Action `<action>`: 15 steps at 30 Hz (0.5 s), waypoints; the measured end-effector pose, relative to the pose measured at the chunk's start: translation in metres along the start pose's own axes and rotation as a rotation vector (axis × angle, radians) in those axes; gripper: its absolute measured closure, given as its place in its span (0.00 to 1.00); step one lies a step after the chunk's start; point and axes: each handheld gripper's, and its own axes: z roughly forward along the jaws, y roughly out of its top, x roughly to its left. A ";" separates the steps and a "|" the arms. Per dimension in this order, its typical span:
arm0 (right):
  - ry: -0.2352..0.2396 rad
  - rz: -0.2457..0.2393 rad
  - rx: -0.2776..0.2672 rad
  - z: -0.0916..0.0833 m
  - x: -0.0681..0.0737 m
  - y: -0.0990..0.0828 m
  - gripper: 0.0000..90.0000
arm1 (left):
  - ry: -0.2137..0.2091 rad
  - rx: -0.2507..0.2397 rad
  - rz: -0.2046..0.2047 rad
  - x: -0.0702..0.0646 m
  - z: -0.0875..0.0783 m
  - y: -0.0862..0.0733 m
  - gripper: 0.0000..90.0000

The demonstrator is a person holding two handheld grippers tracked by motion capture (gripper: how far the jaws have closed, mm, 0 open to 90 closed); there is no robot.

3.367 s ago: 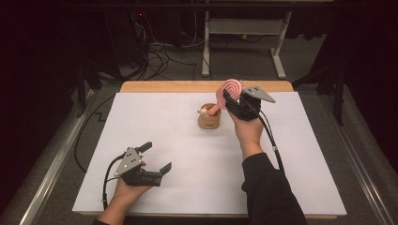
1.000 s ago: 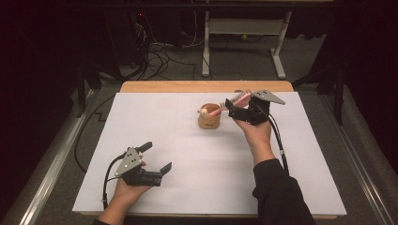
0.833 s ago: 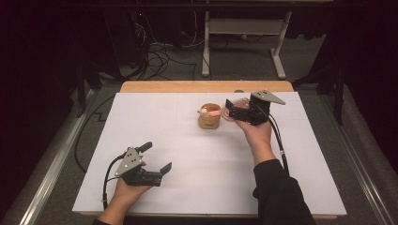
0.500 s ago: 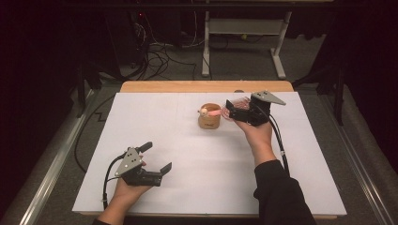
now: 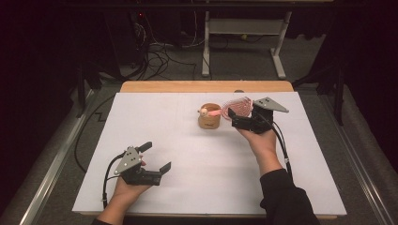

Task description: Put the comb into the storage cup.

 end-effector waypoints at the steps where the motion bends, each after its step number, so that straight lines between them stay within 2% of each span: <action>1: 0.003 -0.008 0.004 -0.002 0.001 -0.003 0.00 | 0.000 0.000 -0.002 0.000 0.000 0.000 0.00; 10: 0.025 -0.052 0.030 -0.017 0.008 -0.032 0.00 | 0.005 -0.012 -0.033 0.006 -0.002 0.000 0.00; 15: 0.032 -0.077 0.066 -0.025 0.009 -0.052 0.00 | 0.010 -0.011 -0.033 0.007 -0.003 0.000 0.00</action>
